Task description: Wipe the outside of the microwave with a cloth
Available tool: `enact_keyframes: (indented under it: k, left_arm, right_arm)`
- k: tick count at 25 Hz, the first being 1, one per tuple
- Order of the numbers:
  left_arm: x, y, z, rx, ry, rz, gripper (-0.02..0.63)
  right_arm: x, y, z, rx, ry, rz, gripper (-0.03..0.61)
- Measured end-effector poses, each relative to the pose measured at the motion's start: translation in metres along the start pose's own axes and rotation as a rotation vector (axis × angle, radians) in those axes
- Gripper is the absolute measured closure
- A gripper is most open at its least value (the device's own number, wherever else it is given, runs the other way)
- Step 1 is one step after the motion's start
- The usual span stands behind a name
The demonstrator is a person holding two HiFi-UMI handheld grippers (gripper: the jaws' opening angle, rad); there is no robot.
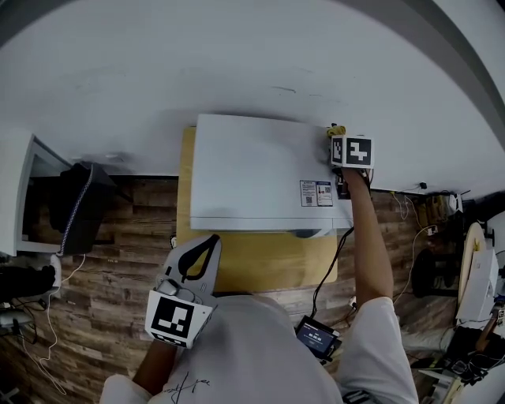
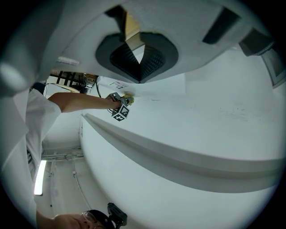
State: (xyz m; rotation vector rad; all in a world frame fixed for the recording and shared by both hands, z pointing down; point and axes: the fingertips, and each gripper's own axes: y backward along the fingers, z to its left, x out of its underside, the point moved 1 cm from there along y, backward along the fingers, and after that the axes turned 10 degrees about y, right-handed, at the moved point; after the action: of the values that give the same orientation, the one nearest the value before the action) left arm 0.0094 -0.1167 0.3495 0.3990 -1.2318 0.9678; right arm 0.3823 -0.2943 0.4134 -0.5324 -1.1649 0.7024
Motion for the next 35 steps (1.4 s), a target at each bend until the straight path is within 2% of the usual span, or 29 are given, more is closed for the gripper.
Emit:
enact_keyframes:
  k: [12, 30, 35]
  left_arm:
    - [0.003, 0.004, 0.003, -0.008, 0.015, -0.013, 0.624]
    - [0.003, 0.021, 0.011, -0.041, 0.023, -0.039, 0.624]
    - [0.002, 0.026, 0.017, -0.058, 0.036, -0.045, 0.624]
  right_arm:
    - [-0.013, 0.005, 0.039, -0.047, 0.010, -0.024, 0.454]
    - [-0.051, 0.010, 0.127, -0.201, 0.030, -0.083, 0.454]
    - [-0.063, 0.010, 0.153, -0.240, 0.070, -0.095, 0.454]
